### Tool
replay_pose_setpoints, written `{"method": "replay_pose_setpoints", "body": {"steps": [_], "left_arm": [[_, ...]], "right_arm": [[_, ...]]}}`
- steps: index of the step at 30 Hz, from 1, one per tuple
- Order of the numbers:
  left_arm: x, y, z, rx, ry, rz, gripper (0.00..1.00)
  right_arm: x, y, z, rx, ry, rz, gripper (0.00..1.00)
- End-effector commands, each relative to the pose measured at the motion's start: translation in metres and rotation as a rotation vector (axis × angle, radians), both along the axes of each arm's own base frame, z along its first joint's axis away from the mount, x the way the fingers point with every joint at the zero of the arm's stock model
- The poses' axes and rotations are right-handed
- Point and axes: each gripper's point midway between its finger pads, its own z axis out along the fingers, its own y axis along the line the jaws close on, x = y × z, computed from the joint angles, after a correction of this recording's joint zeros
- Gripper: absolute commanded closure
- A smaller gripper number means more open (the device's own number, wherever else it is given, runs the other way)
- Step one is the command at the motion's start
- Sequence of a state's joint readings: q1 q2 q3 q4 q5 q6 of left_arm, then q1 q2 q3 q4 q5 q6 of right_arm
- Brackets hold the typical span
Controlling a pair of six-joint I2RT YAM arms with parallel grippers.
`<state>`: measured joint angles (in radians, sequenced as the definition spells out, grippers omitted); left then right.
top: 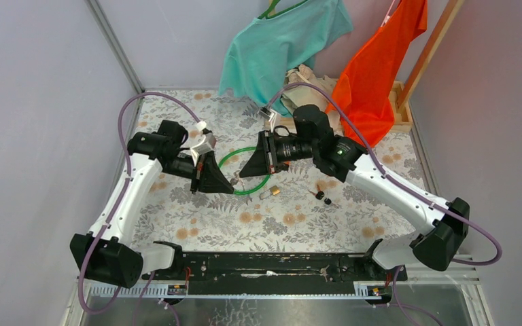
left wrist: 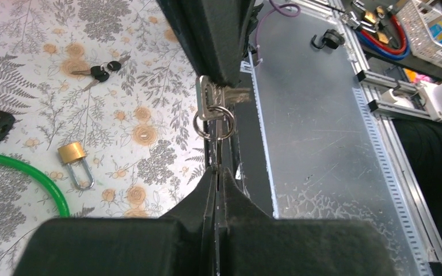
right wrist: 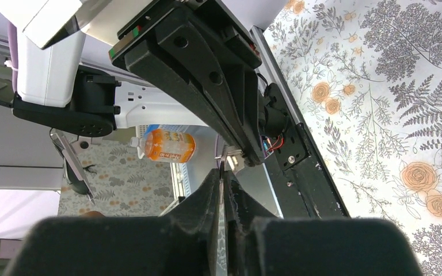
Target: Unlock with the key
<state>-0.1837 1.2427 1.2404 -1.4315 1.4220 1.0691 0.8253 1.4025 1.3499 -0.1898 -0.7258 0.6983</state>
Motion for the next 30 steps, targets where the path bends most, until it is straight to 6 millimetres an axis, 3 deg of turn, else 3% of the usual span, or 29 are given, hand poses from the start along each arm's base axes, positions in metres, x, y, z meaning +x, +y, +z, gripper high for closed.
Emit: {"method": "replay_pose_setpoints", "body": {"steps": [1, 6, 10, 14, 18, 23, 30], "left_arm": [[0.001, 0.007, -0.005, 0.094, -0.079, 0.008, 1.00], [0.021, 0.019, -0.019, 0.252, -0.140, 0.086, 1.00], [0.040, 0.030, -0.013, 0.348, -0.195, 0.201, 1.00], [0.042, 0.032, 0.007, 0.365, -0.195, 0.258, 1.00], [0.019, 0.022, 0.023, 0.315, -0.030, 0.199, 1.00], [0.004, 0.011, 0.025, 0.278, 0.166, 0.161, 1.00], [-0.005, 0.005, 0.026, 0.248, 0.232, 0.123, 1.00]], "right_arm": [[-0.014, -0.006, 0.026, 0.066, -0.050, 0.025, 0.83], [-0.012, -0.012, 0.027, 0.047, -0.073, -0.001, 0.50], [-0.006, -0.018, 0.026, 0.019, -0.126, -0.036, 0.41], [-0.001, -0.012, 0.027, 0.022, -0.145, -0.024, 0.40], [-0.005, -0.002, 0.024, 0.054, -0.142, 0.055, 0.43], [-0.020, -0.003, 0.033, 0.101, -0.289, 0.146, 0.44], [-0.008, -0.001, 0.029, 0.020, -0.436, 0.140, 0.47]]}}
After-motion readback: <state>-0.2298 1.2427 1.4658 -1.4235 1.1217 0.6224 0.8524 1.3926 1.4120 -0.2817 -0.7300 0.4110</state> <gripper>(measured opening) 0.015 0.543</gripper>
